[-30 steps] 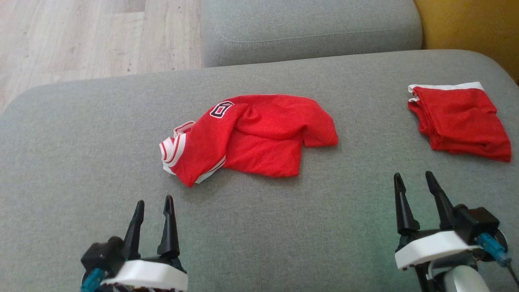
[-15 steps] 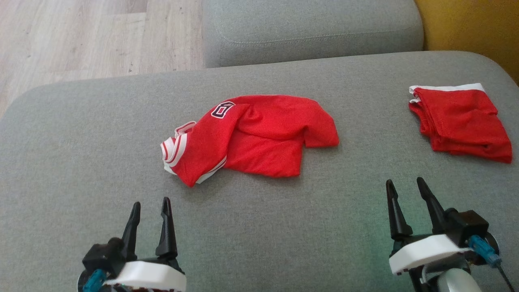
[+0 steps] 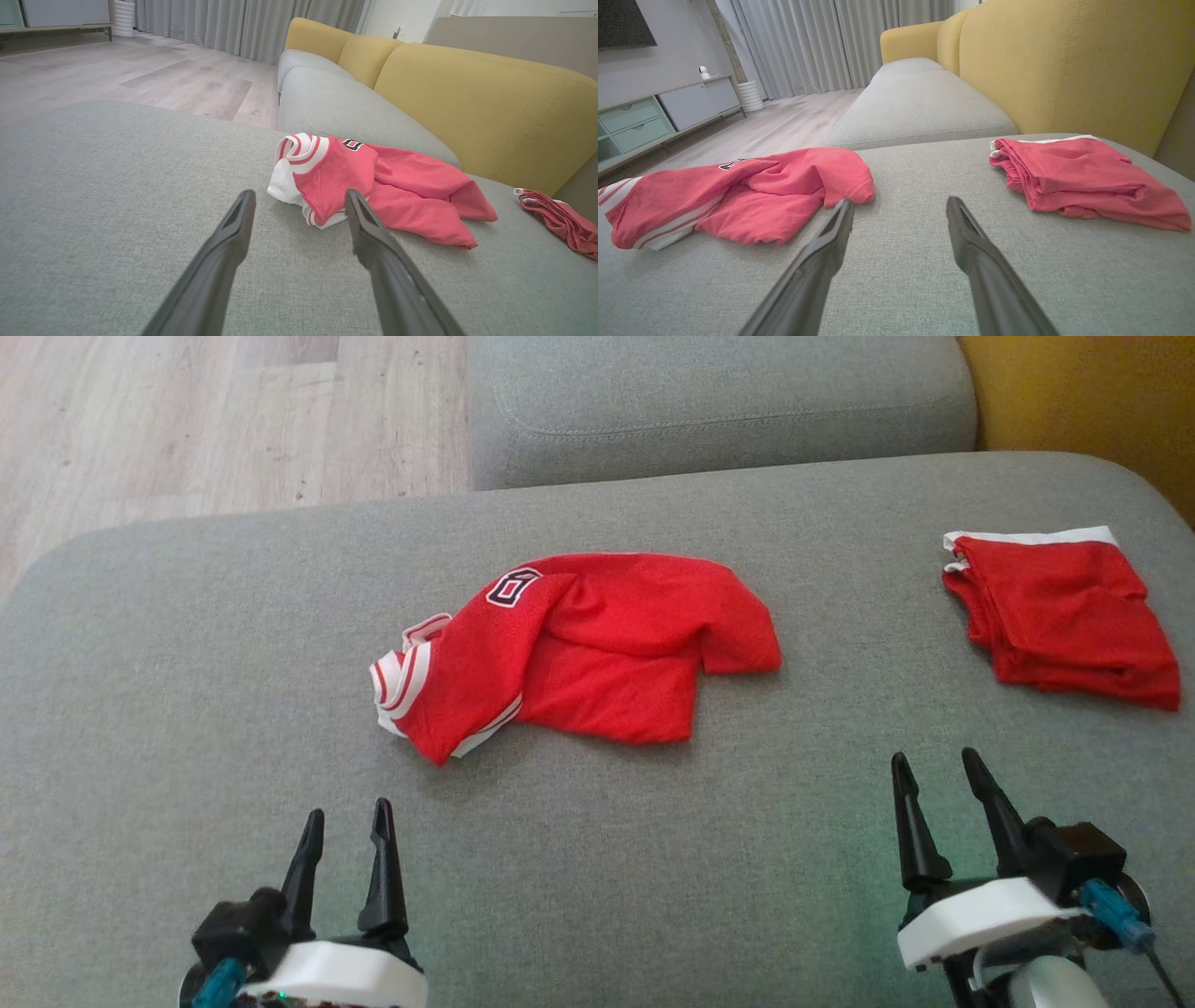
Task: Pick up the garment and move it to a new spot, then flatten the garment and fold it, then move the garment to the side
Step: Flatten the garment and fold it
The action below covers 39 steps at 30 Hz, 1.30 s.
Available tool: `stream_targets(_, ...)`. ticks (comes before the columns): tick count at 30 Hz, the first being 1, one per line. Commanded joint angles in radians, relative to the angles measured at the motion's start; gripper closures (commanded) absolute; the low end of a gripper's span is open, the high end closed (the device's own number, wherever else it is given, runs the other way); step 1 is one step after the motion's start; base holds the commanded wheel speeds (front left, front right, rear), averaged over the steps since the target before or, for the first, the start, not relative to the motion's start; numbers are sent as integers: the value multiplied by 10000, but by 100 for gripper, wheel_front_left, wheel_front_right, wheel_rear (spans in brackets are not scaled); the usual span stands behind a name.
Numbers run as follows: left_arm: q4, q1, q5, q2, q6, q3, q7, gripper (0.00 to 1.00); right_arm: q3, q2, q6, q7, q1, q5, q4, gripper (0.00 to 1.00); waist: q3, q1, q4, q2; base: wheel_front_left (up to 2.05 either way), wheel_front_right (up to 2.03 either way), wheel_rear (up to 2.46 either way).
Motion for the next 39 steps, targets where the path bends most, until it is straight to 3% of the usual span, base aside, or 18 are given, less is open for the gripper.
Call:
stream_targets(1, -223, -276, 67, 34, -17, 391, -122, 0, 221, -52, 73, -148, -416, -54, -280, 0, 8, 0, -3, -1, 0, 0, 0)
stream_targets(14, 85, -1110, 258, -69, -313, -28, 89, 0, 225, -52, 73, -86, -673, -232, -568, 0, 776, 0, -118, -1, 0, 0, 0)
stream_targets(25, 2505, -3387, 118, -465, -885, -256, 781, 0, 248, -52, 73, 122, -1229, -589, -1072, 0, 2092, 0, -516, -1, 0, 0, 0)
stream_targets(32, 3620, -4051, -2, -630, -946, -110, 587, 0, 178, -52, 73, 101, -1323, -623, -1096, 0, 2319, 0, -620, -1, 0, 0, 0)
stream_targets(35, 3808, -4291, 48, -708, -1165, -141, 334, 0, 183, -52, 73, 86, -1371, -608, -1068, 0, 2335, 0, -629, -1, 0, 0, 0)
stream_targets(36, 3855, -4378, 102, -723, -1202, -155, 256, 15, 187, -52, 73, 80, -1381, -601, -1053, 0, 2326, 0, -628, -1, 0, 0, 0)
stream_targets(37, 3878, -4468, 163, -745, -1216, -152, 173, 63, 189, -52, 73, 75, -1387, -595, -1036, 0, 2312, 0, -625, -1, 0, 0, 0)
stream_targets(38, 3856, -4550, 234, -771, -1234, -146, 95, 100, 192, -52, 73, 69, -1388, -587, -1015, 0, 2287, 0, -620, -1, 0, 0, 0)
stream_targets(39, 3856, -4550, 234, -771, -1234, -146, 95, 100, 192, -52, 73, 69, -1388, -587, -1015, 0, 2287, 0, -620, -1, 0, 0, 0)
